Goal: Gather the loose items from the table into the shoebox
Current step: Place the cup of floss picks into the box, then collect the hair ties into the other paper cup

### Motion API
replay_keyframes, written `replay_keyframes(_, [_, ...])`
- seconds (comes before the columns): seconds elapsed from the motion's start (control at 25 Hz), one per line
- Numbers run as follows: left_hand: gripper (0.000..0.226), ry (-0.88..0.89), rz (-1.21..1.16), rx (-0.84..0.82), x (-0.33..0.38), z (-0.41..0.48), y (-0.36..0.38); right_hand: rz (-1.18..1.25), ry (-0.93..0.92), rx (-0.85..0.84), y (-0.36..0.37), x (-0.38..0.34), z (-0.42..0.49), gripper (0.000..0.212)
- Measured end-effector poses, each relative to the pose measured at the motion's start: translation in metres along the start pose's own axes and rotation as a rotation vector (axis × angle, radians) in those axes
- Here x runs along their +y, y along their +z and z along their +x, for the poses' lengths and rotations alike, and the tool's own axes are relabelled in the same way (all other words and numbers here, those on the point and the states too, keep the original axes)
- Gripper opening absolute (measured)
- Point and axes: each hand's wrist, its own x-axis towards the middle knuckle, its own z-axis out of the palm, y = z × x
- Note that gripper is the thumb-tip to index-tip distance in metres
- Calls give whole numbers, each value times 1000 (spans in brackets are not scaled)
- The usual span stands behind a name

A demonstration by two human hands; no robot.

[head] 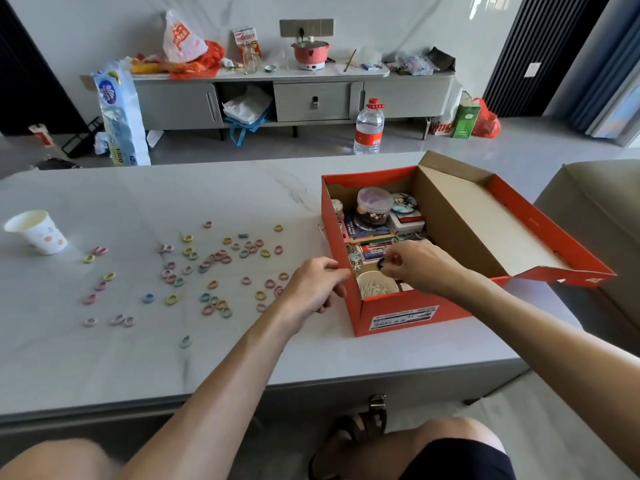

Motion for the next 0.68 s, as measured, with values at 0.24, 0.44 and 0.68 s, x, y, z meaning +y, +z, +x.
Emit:
replay_keyframes(0.24, [14,64,-88,224,-22,-37,-92,128,-307,102,-16,-107,-14,25])
replay_keyframes(0.44, [10,42,-399,576,-78,-61,-207,123,-453,-6,11,-223,17,26])
replay_keyframes(0.68, [15,-80,-871,929,-160,-55,-326,64,-654,39,74,-385,113,40])
